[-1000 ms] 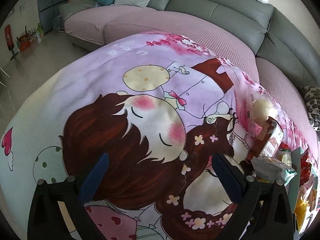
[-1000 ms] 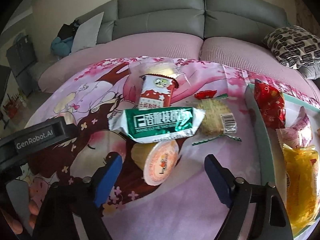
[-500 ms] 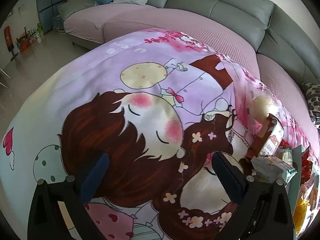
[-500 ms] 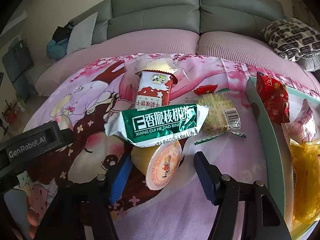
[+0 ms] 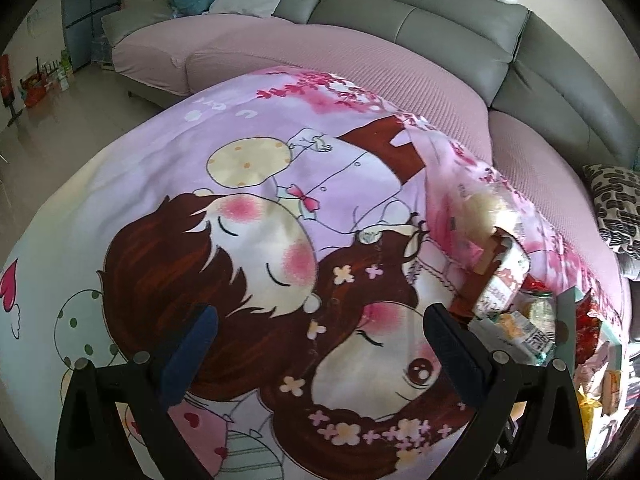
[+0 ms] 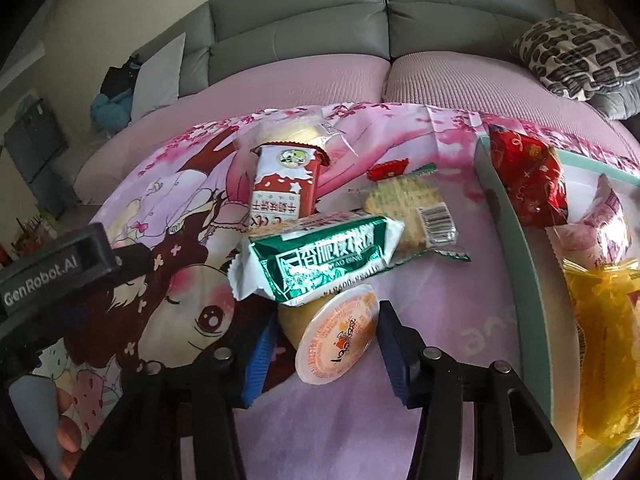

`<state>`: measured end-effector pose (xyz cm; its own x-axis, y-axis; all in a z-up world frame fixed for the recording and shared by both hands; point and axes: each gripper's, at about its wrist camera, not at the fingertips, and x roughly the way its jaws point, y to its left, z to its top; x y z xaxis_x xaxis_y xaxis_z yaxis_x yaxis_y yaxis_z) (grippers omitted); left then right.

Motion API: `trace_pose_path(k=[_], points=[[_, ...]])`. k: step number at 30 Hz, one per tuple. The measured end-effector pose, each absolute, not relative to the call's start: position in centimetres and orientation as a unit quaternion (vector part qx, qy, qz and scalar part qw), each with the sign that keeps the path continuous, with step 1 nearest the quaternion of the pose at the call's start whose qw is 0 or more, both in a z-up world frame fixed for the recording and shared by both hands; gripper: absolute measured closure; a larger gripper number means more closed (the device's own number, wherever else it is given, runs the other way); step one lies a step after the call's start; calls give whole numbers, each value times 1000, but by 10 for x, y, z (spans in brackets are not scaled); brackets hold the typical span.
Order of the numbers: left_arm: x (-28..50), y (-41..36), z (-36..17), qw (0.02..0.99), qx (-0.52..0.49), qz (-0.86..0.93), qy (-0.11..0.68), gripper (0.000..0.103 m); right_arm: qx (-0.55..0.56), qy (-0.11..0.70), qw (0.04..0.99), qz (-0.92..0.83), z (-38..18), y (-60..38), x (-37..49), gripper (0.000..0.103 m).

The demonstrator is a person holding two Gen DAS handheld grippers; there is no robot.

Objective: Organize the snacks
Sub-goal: 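Lower the right tool toward the orange jelly cup while the left tool hovers over the pile, then grasp the orange jelly cup with the right tool while the left tool grasps the green-and-white biscuit pack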

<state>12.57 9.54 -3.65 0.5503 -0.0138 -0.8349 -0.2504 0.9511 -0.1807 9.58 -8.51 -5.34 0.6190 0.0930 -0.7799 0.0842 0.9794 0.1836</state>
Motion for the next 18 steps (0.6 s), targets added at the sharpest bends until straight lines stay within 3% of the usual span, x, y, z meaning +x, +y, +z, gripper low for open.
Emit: trace_pose_path(k=[18], points=[[125,72,-27,872,-146,23,467,1,111,435,893,11,-39,-103,79,51]])
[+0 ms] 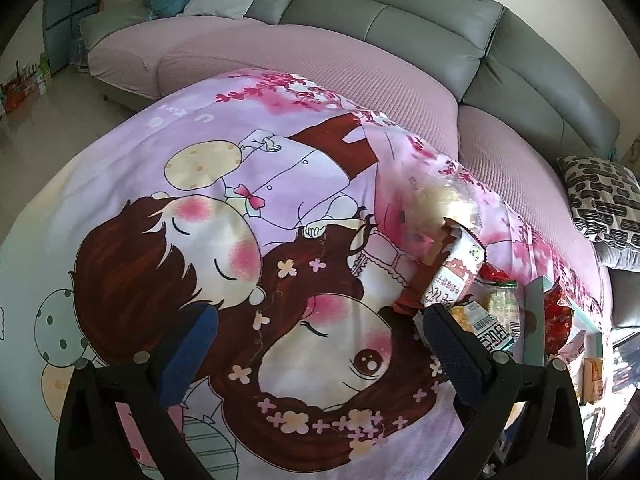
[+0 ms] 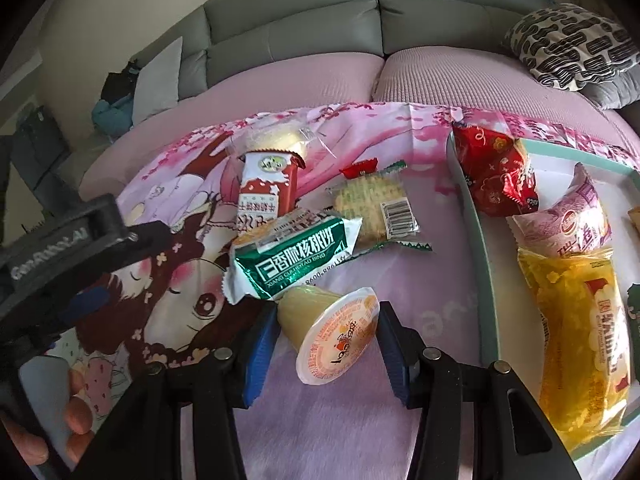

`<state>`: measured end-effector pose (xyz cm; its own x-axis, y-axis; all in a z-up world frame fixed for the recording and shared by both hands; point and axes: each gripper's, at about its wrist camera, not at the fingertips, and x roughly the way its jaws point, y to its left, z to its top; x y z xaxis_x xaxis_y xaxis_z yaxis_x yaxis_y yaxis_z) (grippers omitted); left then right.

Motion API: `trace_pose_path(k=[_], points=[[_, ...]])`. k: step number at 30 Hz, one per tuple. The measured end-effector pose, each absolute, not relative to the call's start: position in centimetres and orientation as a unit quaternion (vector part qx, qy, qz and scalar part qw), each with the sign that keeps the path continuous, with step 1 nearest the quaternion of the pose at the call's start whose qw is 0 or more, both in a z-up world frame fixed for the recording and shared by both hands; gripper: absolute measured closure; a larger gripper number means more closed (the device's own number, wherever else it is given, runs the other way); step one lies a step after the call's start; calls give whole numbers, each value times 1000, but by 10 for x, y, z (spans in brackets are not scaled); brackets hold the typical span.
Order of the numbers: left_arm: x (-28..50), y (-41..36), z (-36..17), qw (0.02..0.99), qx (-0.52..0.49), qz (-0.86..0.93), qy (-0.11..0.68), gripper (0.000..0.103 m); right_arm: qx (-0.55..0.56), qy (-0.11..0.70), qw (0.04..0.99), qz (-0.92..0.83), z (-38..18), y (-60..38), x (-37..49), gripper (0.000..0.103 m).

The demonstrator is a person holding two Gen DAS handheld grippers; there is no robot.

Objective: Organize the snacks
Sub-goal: 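Grasp the orange jelly cup with the right tool while the left tool grasps the green-and-white biscuit pack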

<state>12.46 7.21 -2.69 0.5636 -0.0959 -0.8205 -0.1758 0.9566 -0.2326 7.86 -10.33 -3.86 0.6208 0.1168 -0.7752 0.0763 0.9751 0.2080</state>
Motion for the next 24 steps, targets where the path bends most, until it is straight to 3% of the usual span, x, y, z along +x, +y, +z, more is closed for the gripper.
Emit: trace_pose_path(k=[24], points=[[125,15,-27,860,-145,-70,484,1,111,391,913,-29,-1,-146,57,51]])
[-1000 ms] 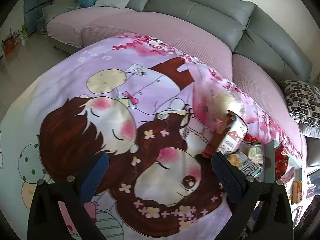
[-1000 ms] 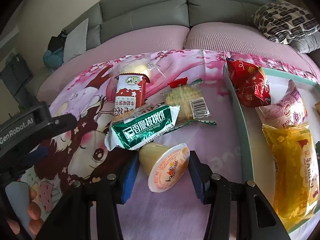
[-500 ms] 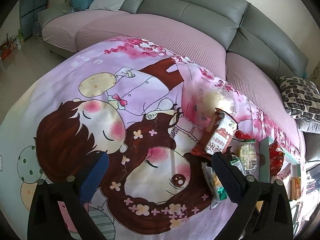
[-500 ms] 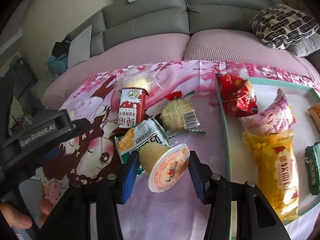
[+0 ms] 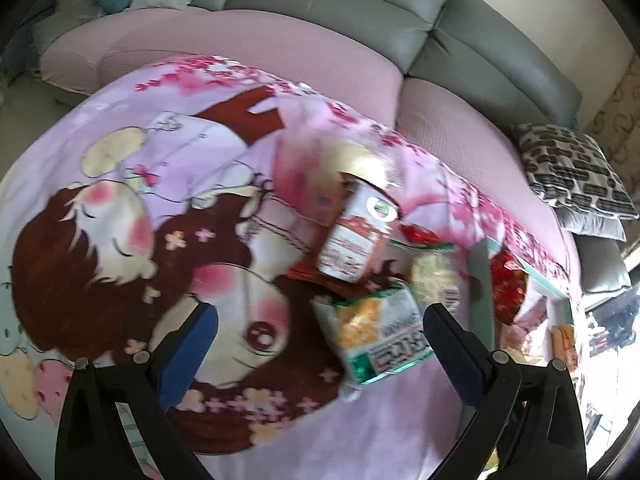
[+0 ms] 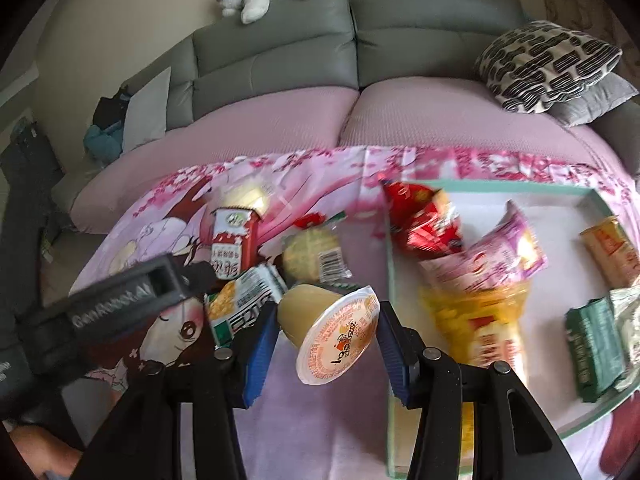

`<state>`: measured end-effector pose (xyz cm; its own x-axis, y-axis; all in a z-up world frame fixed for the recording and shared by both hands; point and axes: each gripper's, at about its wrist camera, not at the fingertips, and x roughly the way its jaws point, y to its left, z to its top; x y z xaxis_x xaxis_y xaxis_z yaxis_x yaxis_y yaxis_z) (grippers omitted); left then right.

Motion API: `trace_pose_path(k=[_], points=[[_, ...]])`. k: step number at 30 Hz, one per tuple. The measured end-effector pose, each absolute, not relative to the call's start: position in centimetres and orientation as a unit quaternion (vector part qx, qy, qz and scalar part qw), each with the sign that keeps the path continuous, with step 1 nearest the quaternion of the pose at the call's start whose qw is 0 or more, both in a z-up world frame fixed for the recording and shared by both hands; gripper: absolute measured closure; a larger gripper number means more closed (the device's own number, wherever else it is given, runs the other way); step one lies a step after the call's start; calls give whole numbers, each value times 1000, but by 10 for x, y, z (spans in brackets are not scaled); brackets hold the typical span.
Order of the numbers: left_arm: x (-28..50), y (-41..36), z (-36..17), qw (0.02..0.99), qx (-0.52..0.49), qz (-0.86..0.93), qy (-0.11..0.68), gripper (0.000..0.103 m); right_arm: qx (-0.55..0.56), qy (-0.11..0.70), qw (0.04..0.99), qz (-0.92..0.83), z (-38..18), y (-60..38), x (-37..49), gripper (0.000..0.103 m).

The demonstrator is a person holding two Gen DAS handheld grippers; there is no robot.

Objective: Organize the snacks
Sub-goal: 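Grasp the orange jelly cup with the right tool while the left tool grasps the green-and-white biscuit pack, then carry the jelly cup and green-and-white biscuit pack over the tray with both tools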

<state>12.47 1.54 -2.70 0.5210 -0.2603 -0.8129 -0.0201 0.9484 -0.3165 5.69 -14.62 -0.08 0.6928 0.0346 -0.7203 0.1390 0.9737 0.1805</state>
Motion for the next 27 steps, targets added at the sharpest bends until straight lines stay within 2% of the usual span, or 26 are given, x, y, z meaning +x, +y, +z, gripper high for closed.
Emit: trace_pose_path(k=[18,21,23,27], points=[[126,-43,-52,846,-109,-95,512,4,130,364,920,-62,19,-192,37,51],[125,-48,-52,851,-97,-87,509,12,135,364,919,-65,19,-198,35,51],[125,-48,-52,854,-95,-84,505,25,140,364,918,-66,18,-201,35,51],[124,-43,-49,858,-102,-81,496,37,148,362,918,-70,19,-207,33,51]])
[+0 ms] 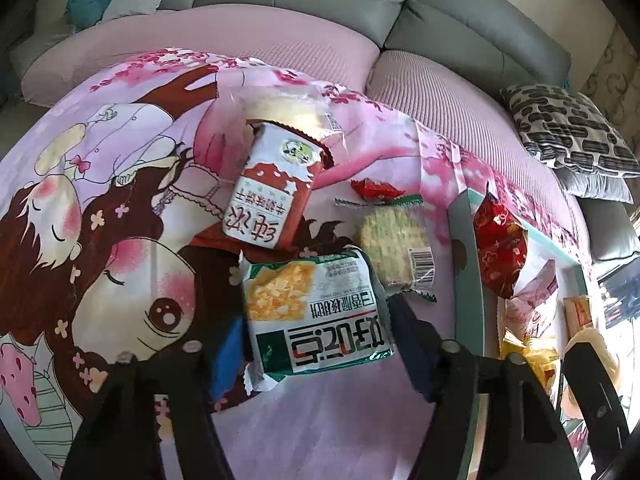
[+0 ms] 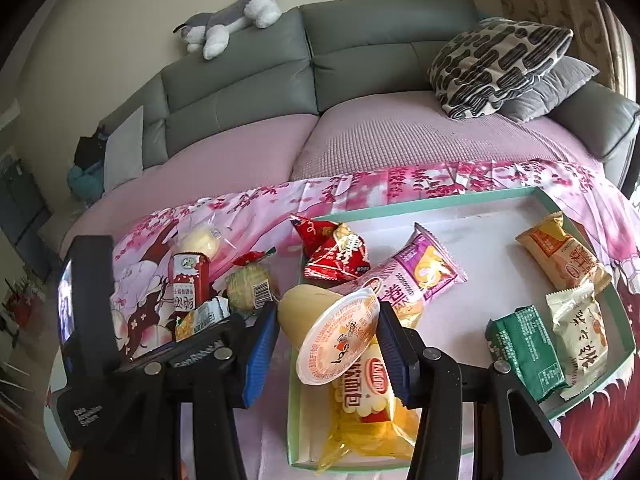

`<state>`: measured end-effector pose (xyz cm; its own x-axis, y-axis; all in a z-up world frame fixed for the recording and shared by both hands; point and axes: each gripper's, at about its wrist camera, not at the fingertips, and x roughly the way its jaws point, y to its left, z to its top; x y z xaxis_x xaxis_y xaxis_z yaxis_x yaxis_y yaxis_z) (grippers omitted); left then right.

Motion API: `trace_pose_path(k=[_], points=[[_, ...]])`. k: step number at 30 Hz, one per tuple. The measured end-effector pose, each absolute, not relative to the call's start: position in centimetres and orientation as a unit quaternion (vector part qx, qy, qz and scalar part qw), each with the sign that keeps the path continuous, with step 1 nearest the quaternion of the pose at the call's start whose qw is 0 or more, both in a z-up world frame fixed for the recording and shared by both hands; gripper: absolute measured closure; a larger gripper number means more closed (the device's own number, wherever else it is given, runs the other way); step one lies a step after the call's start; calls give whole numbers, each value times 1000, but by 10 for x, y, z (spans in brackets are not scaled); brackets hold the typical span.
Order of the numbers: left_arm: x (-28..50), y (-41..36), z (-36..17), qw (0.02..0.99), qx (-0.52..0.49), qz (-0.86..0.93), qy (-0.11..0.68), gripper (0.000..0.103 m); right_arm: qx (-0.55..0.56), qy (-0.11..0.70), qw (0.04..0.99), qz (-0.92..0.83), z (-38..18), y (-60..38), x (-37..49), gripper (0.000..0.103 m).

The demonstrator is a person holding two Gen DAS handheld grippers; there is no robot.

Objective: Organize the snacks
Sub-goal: 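Carry the jelly cup and green-and-white biscuit pack over the tray with both tools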

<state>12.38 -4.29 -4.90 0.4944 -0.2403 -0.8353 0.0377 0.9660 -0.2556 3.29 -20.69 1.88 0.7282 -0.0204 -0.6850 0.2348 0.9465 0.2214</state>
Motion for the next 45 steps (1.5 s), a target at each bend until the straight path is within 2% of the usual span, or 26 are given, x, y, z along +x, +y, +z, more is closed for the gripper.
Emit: trace_pose_path(k=[8,18,34,45], points=[[123,-42,-47,861,-102,-77,492,43,159,360,917,-72,19,-215,30,51],[121,-37,-37,868,-107,-70,480,44,170,356,916,-74,19,-223,27,51],[107,-28,14,898,-117,-72,418,44,186,348,916,-76,23,-233,22,51],[88,-64,51,913,-99,-128,374,44,206,335,912,-121,26,-274,3,51]])
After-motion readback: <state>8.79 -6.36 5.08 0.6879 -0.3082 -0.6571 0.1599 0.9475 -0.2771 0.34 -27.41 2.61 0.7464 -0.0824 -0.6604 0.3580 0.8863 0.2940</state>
